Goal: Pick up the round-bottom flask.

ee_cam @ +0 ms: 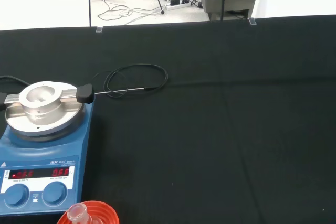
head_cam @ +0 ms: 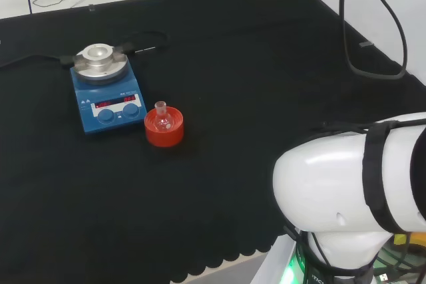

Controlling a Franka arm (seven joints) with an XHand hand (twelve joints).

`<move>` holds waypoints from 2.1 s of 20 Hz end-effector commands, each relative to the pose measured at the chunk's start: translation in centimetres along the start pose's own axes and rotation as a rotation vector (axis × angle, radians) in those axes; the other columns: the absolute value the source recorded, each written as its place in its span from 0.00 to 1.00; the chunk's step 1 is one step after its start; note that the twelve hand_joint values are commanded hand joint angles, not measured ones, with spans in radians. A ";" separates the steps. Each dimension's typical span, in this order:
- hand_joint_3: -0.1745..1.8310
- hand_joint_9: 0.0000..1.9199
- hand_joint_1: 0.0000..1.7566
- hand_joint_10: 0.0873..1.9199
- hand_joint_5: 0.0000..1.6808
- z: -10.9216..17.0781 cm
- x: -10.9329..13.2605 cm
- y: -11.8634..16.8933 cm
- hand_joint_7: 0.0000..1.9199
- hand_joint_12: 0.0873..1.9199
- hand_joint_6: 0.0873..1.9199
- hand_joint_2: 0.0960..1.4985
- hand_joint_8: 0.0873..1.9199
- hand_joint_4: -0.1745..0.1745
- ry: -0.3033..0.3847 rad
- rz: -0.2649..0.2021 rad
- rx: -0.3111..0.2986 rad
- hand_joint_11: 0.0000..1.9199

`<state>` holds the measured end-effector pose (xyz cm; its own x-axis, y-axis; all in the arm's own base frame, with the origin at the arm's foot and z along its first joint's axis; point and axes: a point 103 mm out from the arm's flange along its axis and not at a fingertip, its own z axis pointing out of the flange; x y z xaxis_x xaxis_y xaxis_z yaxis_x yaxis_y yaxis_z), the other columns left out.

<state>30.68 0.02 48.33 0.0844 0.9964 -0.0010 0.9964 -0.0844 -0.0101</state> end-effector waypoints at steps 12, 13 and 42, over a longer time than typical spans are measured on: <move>0.23 0.10 0.04 0.32 0.17 1.7 -1.5 0.6 0.05 0.71 0.08 0.85 0.27 0.46 0.000 0.021 0.015 0.03; 0.23 0.10 0.04 0.32 0.17 2.3 -1.7 0.6 0.05 0.71 0.08 0.86 0.27 0.46 0.003 0.027 0.025 0.03; 0.20 0.18 0.32 0.33 0.23 19.2 -2.1 10.7 0.10 0.70 0.01 0.66 0.29 0.41 0.077 -0.011 0.130 0.09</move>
<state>37.50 -3.32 33.82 0.1320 0.9896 0.0577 0.9846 -0.1242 -0.1229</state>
